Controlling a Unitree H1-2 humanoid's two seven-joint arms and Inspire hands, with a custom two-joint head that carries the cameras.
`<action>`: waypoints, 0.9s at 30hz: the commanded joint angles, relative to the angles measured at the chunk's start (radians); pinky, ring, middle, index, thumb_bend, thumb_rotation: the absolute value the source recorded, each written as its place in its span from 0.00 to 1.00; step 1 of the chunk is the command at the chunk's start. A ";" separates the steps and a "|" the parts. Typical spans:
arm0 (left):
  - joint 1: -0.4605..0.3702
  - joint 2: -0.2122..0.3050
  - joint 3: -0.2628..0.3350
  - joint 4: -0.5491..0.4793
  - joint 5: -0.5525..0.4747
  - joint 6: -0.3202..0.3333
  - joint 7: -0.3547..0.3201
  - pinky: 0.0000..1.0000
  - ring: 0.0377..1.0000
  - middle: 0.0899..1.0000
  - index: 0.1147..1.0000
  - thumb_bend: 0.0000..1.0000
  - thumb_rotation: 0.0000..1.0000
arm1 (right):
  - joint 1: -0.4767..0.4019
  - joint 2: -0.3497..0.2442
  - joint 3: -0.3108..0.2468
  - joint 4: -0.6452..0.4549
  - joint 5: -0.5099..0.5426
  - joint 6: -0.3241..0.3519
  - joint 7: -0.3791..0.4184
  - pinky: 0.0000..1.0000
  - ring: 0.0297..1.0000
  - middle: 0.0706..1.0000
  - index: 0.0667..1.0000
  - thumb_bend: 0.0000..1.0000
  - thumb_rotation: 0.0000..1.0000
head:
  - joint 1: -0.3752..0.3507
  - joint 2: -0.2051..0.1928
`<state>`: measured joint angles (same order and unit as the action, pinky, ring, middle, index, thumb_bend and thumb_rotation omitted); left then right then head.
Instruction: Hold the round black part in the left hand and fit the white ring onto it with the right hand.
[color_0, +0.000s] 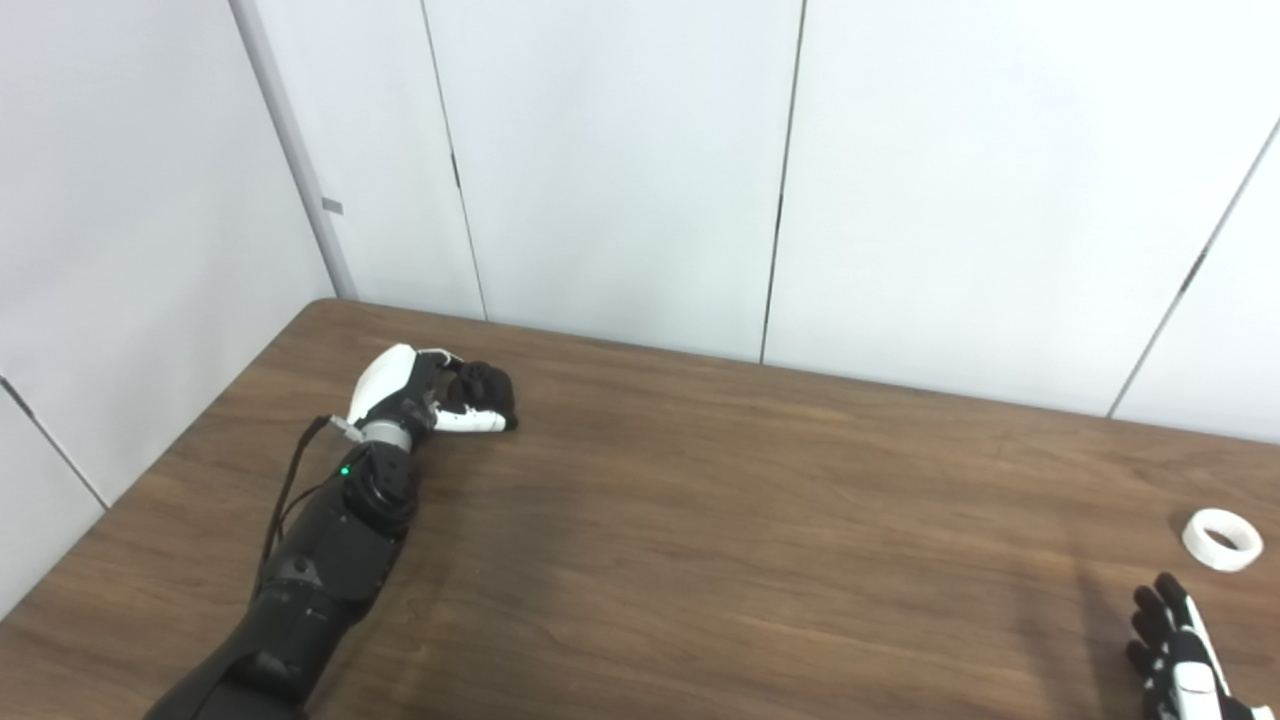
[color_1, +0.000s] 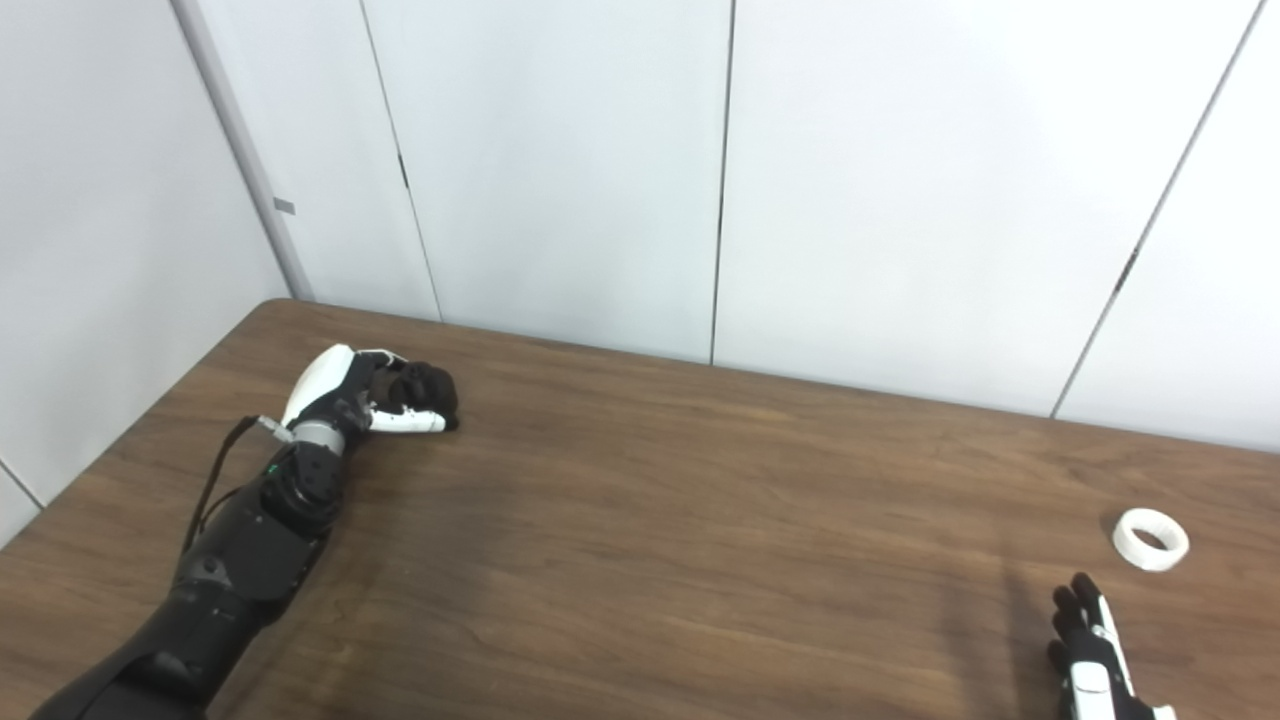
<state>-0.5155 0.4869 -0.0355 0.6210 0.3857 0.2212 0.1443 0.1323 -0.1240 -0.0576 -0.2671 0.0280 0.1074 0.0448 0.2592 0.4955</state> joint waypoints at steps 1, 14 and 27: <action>-0.040 0.017 0.008 -0.002 0.000 -0.012 0.018 1.00 0.95 0.84 0.59 0.86 0.19 | 0.002 0.000 0.001 -0.002 -0.002 0.004 0.001 1.00 0.99 0.97 1.00 0.27 1.00 | 0.001 0.000; -0.043 -0.006 0.006 0.043 -0.013 -0.112 0.066 0.80 0.83 0.73 0.42 0.52 0.05 | 0.004 -0.002 -0.006 -0.005 0.005 0.010 0.001 1.00 0.99 0.98 1.00 0.27 1.00 | 0.002 0.001; 0.007 -0.006 0.000 -0.067 -0.001 -0.090 0.049 0.81 0.84 0.72 0.42 0.52 0.05 | 0.006 -0.002 -0.006 -0.004 0.002 0.001 0.001 1.00 0.99 0.97 1.00 0.28 1.00 | -0.010 0.009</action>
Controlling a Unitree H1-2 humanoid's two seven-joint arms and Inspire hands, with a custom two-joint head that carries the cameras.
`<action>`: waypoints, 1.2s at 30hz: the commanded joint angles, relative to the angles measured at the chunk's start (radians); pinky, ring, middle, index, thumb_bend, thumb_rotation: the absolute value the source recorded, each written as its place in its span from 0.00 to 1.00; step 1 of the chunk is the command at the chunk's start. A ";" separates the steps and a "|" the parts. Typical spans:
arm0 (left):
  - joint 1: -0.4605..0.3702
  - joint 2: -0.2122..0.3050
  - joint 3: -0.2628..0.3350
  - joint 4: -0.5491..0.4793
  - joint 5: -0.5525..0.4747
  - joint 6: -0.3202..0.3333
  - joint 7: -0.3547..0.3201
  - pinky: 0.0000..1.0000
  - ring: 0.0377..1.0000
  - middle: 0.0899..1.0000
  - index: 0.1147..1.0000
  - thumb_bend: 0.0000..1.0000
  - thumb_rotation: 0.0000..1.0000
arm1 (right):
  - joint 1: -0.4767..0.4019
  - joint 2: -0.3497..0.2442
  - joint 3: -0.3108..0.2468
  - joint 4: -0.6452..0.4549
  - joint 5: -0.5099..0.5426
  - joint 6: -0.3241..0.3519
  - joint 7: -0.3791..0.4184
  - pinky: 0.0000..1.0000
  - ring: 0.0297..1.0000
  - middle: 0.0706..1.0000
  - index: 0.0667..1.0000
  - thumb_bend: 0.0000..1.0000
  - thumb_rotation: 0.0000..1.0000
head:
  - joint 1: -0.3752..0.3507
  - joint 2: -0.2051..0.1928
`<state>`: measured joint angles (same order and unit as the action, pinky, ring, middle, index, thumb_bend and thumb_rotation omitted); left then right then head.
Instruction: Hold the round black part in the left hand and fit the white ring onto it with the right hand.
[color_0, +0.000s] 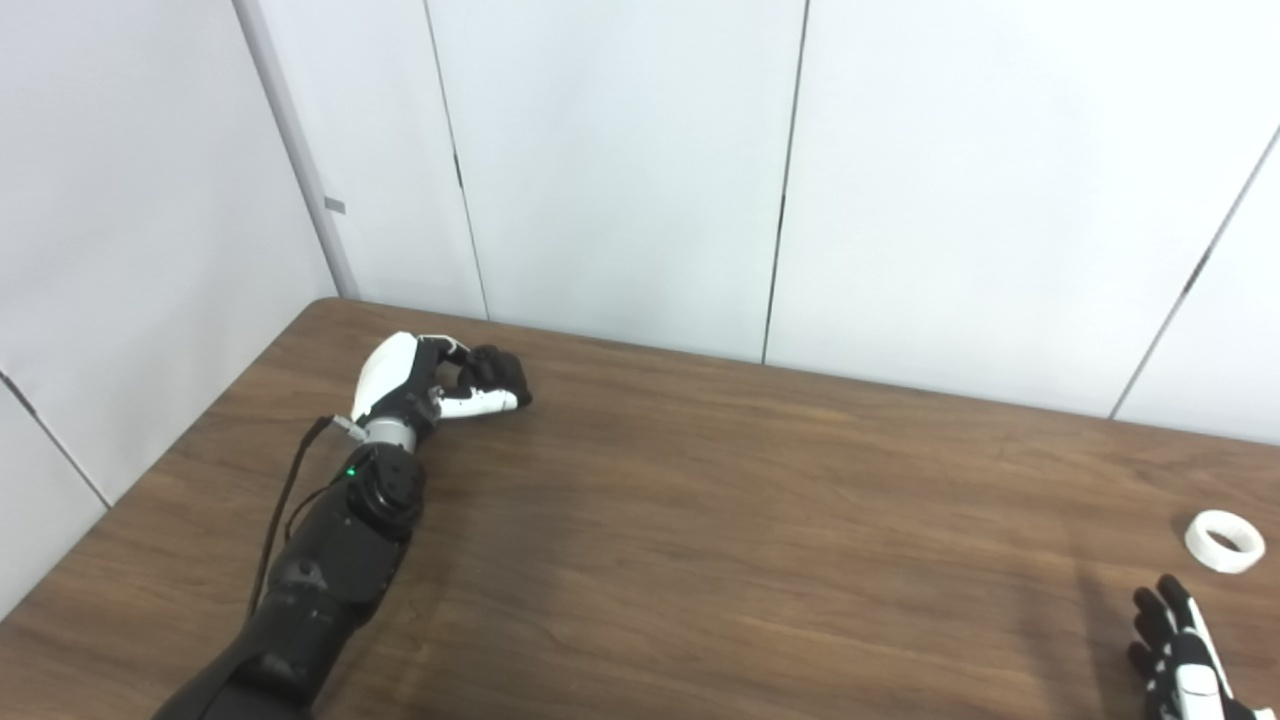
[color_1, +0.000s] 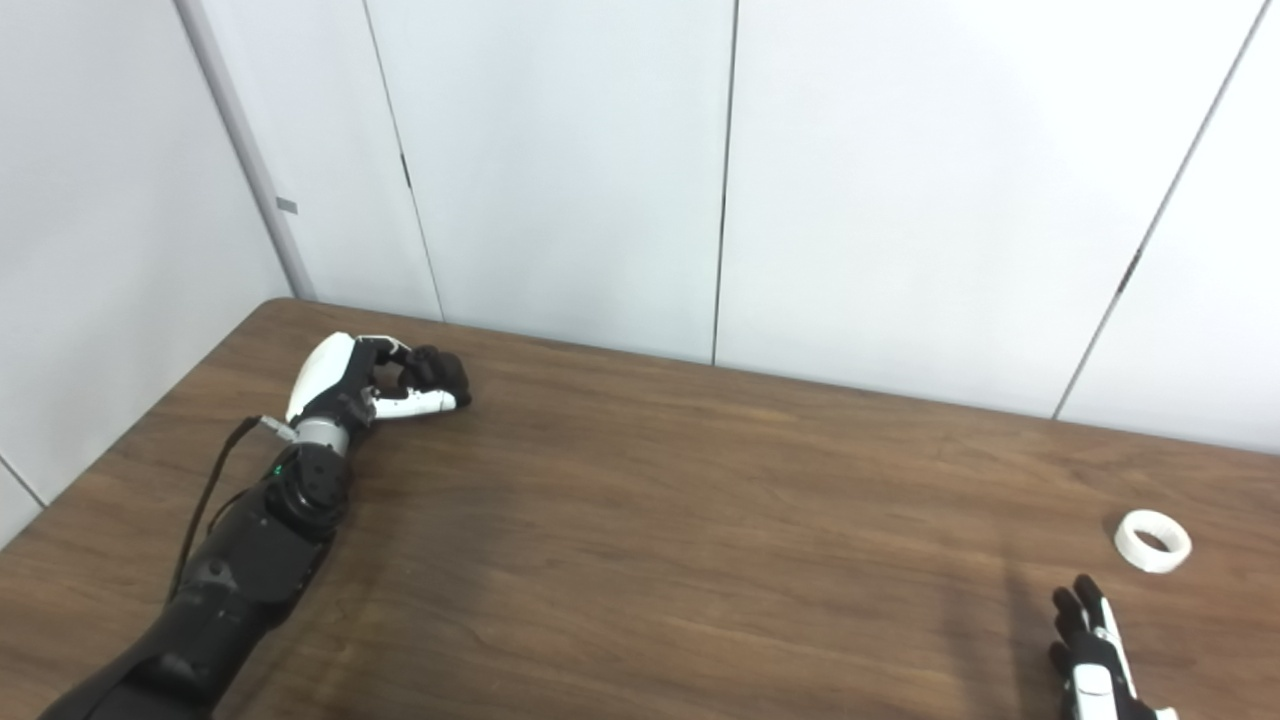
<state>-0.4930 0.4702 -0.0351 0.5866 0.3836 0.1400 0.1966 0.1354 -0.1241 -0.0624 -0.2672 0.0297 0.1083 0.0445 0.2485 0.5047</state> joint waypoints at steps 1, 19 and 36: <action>-0.003 0.009 -0.001 -0.060 0.005 -0.005 -0.004 0.81 0.84 0.72 0.42 0.52 0.05 | 0.002 -0.002 0.000 -0.003 -0.001 -0.002 0.001 1.00 0.99 0.96 1.00 0.28 1.00 | -0.003 0.001; 0.229 -0.085 -0.155 -0.696 0.244 0.092 -0.135 0.78 0.83 0.72 0.42 0.52 0.05 | -0.003 0.011 0.022 0.012 -0.033 0.003 -0.006 1.00 0.98 0.96 0.99 0.35 1.00 | -0.062 0.017; 0.365 -0.205 -0.307 -0.878 0.420 0.017 -0.223 0.94 0.83 0.71 0.42 0.52 0.05 | -0.011 0.034 0.055 0.021 -0.073 -0.017 -0.030 1.00 0.96 0.94 0.97 0.43 1.00 | -0.187 0.068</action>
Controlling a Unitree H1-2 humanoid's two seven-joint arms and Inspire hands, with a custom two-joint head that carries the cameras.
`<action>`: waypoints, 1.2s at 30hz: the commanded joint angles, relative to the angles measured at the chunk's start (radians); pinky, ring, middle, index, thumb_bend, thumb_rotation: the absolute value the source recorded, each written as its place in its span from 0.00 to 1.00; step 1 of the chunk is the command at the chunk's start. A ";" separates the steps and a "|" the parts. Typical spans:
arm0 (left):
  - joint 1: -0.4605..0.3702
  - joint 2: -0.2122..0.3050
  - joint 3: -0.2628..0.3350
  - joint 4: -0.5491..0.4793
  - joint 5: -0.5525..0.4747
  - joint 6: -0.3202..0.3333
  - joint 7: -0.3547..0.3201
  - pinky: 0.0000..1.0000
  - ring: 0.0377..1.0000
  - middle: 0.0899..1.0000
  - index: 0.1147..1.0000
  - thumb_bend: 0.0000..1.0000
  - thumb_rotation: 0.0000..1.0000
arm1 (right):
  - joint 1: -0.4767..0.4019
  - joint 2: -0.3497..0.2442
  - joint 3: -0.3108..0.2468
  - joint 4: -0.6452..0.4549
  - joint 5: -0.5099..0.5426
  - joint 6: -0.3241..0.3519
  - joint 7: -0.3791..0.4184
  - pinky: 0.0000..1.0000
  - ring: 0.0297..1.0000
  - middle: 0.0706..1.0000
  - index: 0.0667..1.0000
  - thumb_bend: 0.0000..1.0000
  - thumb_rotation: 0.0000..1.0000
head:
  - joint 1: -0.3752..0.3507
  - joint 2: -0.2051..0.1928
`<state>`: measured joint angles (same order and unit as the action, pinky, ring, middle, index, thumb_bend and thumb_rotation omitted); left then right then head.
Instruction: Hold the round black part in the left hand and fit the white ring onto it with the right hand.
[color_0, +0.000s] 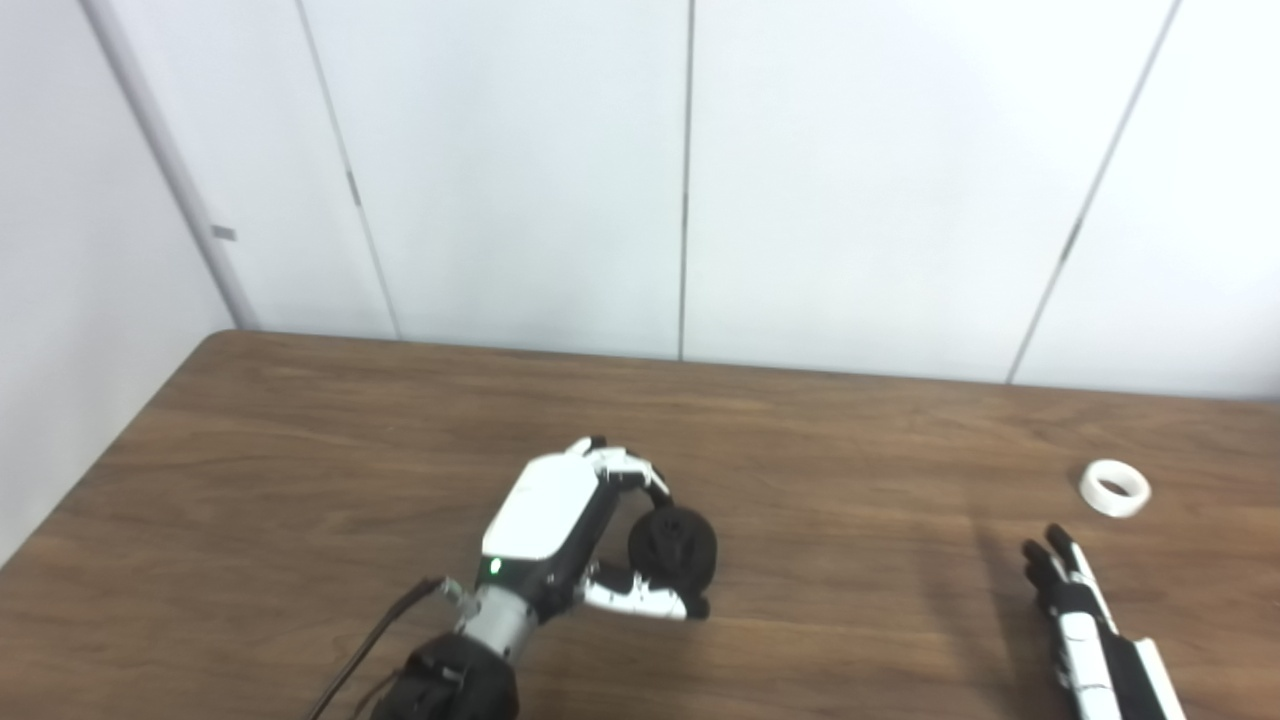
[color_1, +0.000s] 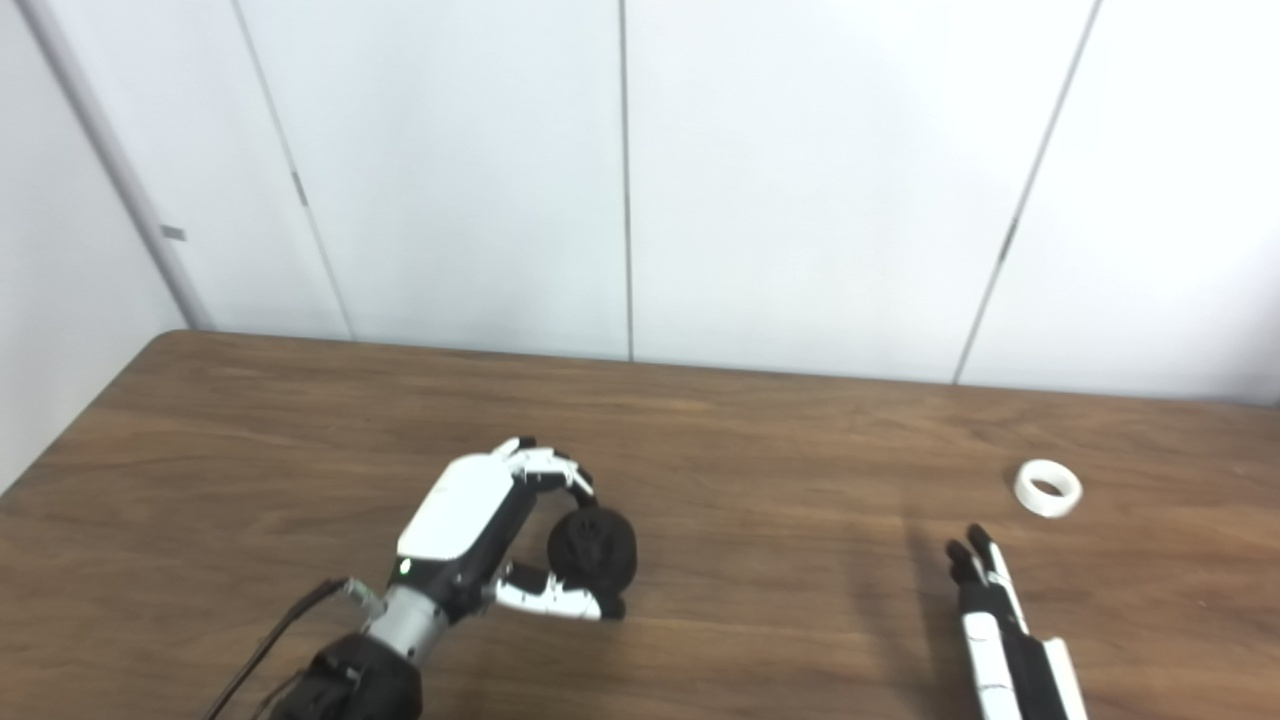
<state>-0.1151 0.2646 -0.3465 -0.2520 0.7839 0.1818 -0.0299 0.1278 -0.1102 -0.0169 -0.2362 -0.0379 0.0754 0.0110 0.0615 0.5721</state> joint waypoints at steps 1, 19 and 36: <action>-0.002 -0.006 0.001 -0.042 0.022 -0.027 0.001 0.94 0.83 0.71 0.42 0.52 0.05 | -0.004 0.025 0.010 -0.013 -0.005 0.018 -0.002 1.00 0.95 0.94 0.96 0.44 1.00 | -0.017 0.013; 0.114 -0.031 -0.010 0.068 0.046 -0.176 0.073 0.98 0.84 0.75 0.42 0.52 0.05 | -0.020 0.025 0.043 -0.131 -0.109 0.106 -0.030 1.00 0.94 0.93 0.95 0.53 1.00 | -0.129 0.105; 0.172 -0.038 -0.022 0.067 0.070 -0.184 0.058 0.98 0.85 0.76 0.42 0.52 0.05 | -0.031 -0.017 0.003 -0.255 -0.126 0.232 0.000 0.99 0.96 0.93 0.93 0.49 1.00 | -0.148 0.174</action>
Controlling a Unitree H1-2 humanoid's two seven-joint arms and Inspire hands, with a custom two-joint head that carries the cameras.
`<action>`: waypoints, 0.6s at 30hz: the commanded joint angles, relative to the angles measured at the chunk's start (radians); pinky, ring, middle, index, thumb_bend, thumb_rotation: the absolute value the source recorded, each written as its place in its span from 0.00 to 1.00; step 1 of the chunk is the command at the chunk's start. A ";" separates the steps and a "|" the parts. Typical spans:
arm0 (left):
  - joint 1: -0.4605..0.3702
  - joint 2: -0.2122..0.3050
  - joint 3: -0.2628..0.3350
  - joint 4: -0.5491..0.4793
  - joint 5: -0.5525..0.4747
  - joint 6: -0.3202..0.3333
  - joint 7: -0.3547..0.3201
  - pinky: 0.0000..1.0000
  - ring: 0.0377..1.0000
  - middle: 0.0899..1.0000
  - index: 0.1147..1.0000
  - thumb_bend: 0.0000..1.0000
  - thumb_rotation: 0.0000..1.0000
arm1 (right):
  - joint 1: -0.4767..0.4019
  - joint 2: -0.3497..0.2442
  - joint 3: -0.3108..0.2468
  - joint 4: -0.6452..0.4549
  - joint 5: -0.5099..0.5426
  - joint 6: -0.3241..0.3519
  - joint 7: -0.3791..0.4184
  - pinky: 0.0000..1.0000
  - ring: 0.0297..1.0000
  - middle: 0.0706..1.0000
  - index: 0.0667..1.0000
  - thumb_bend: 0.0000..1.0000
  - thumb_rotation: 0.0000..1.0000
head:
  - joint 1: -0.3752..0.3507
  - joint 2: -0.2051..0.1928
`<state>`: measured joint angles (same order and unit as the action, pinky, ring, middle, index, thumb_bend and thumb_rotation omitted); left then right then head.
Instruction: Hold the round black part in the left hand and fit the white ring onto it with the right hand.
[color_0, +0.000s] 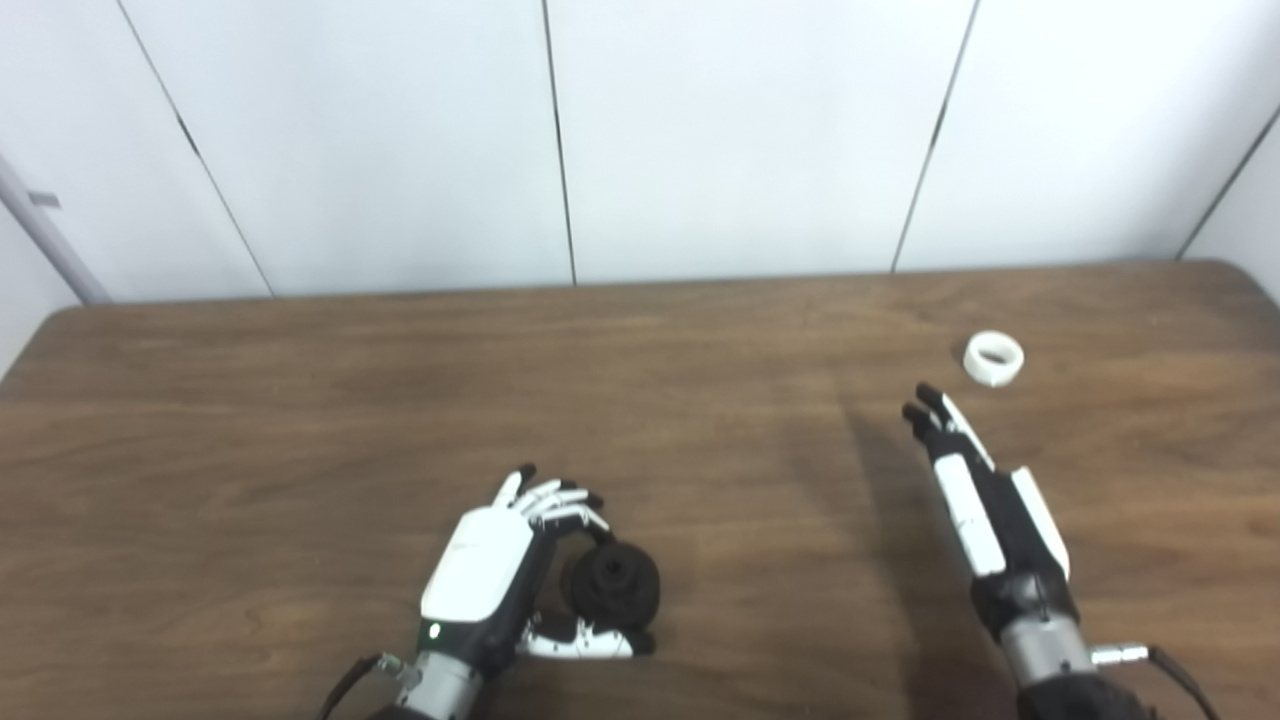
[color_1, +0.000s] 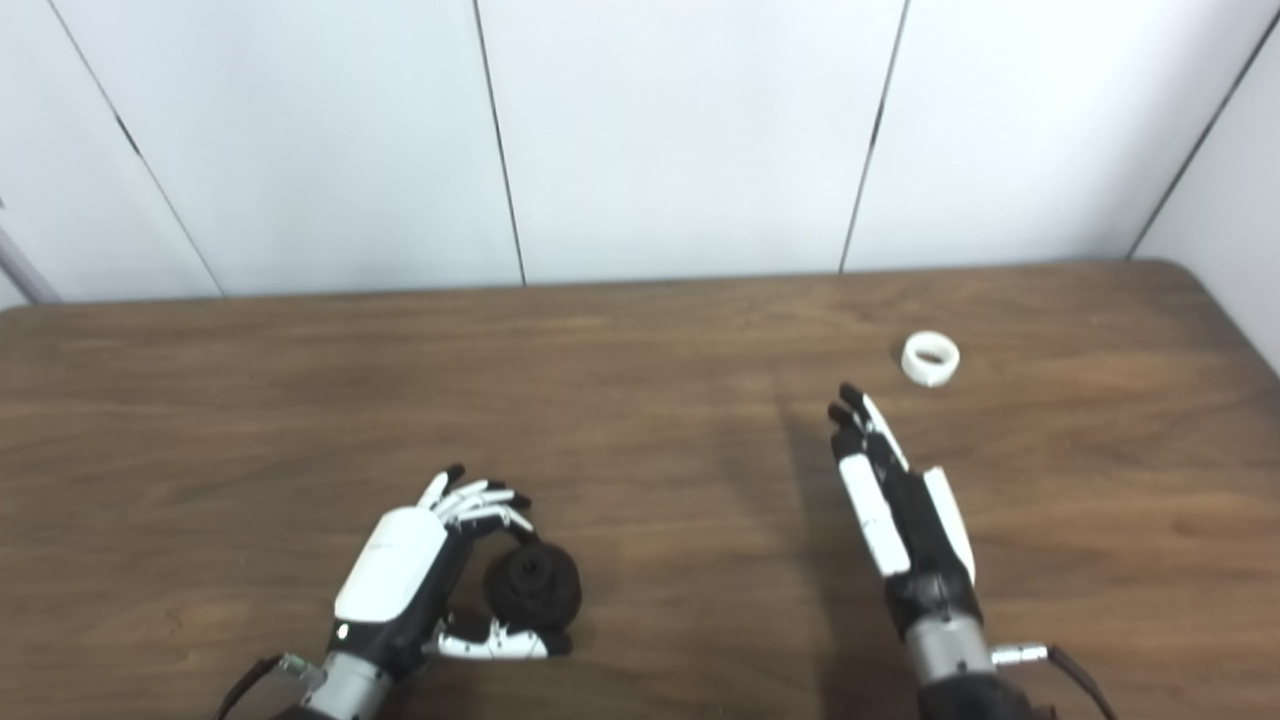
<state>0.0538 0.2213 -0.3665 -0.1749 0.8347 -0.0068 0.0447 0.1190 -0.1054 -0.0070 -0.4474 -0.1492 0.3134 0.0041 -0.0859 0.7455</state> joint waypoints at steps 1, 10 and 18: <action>0.004 0.005 -0.002 -0.012 0.019 0.006 -0.020 0.98 0.85 0.76 0.42 0.52 0.05 | -0.026 -0.028 -0.007 -0.047 -0.023 -0.002 0.008 0.98 0.96 0.93 0.93 0.48 1.00 | -0.001 0.000; 0.014 0.015 0.004 -0.022 0.020 0.002 -0.033 0.97 0.85 0.76 0.42 0.52 0.05 | -0.139 -0.137 -0.020 -0.044 -0.247 0.092 0.004 0.85 0.88 0.89 0.84 0.55 0.70 | -0.075 0.004; 0.018 0.047 0.027 -0.016 -0.008 -0.034 -0.033 0.97 0.85 0.75 0.42 0.52 0.05 | -0.271 -0.241 -0.007 0.035 -0.430 0.154 0.040 0.95 0.93 0.90 0.79 0.73 0.37 | -0.215 -0.010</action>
<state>0.0603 0.2445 -0.3479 -0.1844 0.8239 -0.0328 0.0191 -0.1085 -0.3188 -0.0091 -0.4028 -0.5441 0.4668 0.0424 -0.2898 0.7363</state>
